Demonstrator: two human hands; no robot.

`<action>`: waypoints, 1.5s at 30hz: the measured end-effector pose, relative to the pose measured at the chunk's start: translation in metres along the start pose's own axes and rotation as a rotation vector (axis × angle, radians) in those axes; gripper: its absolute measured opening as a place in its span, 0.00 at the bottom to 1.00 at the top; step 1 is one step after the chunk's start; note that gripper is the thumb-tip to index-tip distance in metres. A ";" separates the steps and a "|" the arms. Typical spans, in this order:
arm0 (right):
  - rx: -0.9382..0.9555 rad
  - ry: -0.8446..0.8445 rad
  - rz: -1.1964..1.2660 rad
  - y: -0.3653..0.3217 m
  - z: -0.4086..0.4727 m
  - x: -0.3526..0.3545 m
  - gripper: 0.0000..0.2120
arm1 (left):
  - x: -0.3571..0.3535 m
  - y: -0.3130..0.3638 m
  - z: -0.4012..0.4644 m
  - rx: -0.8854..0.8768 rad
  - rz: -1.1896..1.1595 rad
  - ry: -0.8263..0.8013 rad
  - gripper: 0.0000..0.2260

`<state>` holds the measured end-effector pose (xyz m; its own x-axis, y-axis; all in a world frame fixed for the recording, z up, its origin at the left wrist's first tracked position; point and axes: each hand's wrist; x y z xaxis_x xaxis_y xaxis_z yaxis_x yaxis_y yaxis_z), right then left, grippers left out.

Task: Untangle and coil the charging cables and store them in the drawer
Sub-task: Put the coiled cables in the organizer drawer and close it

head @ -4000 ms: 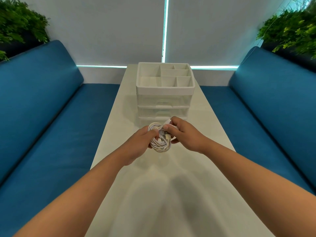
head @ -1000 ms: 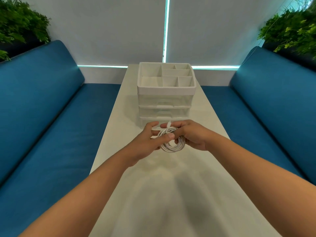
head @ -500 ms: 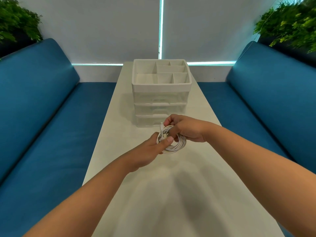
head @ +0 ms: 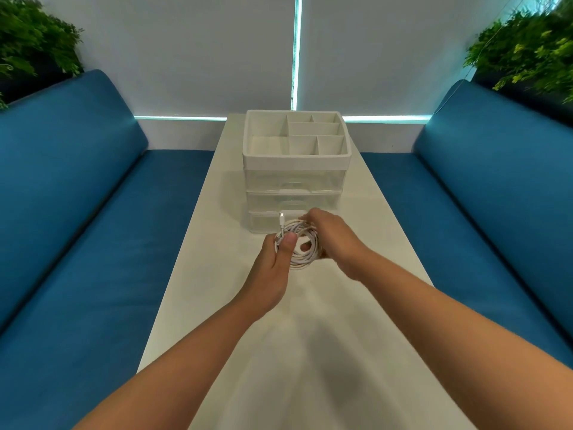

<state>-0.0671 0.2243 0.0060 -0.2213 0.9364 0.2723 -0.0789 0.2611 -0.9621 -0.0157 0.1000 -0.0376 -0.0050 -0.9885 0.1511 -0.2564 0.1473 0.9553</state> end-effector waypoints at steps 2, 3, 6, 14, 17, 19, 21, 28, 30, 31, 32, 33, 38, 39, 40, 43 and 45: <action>0.086 0.095 -0.196 0.004 -0.006 -0.011 0.25 | -0.004 -0.003 0.000 -0.005 -0.017 -0.018 0.21; 0.154 0.126 -0.274 0.008 -0.007 -0.013 0.26 | -0.005 -0.003 -0.001 -0.011 -0.033 -0.029 0.22; 0.260 0.168 -0.387 0.014 -0.005 -0.013 0.25 | -0.008 -0.001 -0.006 -0.009 -0.058 -0.037 0.23; 0.286 0.128 -0.481 0.023 0.000 -0.011 0.30 | -0.007 -0.001 -0.007 0.127 -0.161 -0.103 0.22; 0.273 0.067 -0.534 0.024 0.001 -0.012 0.29 | -0.006 -0.008 -0.007 0.150 -0.168 -0.144 0.21; 0.259 0.062 -0.548 0.026 0.002 -0.016 0.27 | -0.007 -0.010 -0.008 0.168 -0.120 -0.123 0.20; 0.255 0.105 -0.532 0.027 0.002 -0.021 0.25 | -0.008 -0.011 -0.006 0.165 -0.089 -0.069 0.18; 0.333 0.237 -0.452 0.031 0.007 -0.040 0.24 | -0.001 -0.015 0.012 -0.012 -0.006 0.150 0.17; 0.358 0.236 -0.435 0.033 0.010 -0.044 0.23 | 0.004 -0.016 0.016 -0.032 -0.003 0.150 0.17; 0.372 0.235 -0.426 0.034 0.012 -0.046 0.23 | 0.006 -0.016 0.019 -0.031 -0.011 0.152 0.17; 0.387 0.235 -0.418 0.034 0.014 -0.049 0.23 | 0.008 -0.017 0.022 -0.024 -0.019 0.160 0.18; 0.399 0.236 -0.408 0.034 0.015 -0.052 0.23 | 0.010 -0.017 0.025 -0.010 -0.030 0.162 0.19; 0.411 0.209 -0.395 0.040 0.031 -0.062 0.22 | 0.021 -0.018 0.045 0.032 0.032 0.215 0.23; 0.409 0.200 -0.386 0.042 0.034 -0.063 0.22 | 0.024 -0.020 0.048 0.024 0.066 0.234 0.24; 0.410 0.194 -0.373 0.044 0.037 -0.064 0.22 | 0.028 -0.021 0.052 0.011 0.088 0.244 0.24; 0.396 0.163 -0.316 0.047 0.044 -0.066 0.22 | 0.038 -0.025 0.060 -0.041 0.120 0.243 0.21; 0.312 0.123 -0.267 0.047 0.053 -0.069 0.25 | 0.044 -0.026 0.066 -0.041 0.099 0.253 0.19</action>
<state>-0.1073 0.1600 -0.0572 -0.0374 0.8716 0.4888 -0.4118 0.4323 -0.8022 -0.0730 0.0502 -0.0729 0.2148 -0.9301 0.2981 -0.2269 0.2493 0.9415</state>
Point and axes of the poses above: each hand's wrist, its own z-axis towards the middle knuckle, its own x-axis out of the back of the hand, y = z × x, and after that the axes turned 14 degrees about x, right-handed
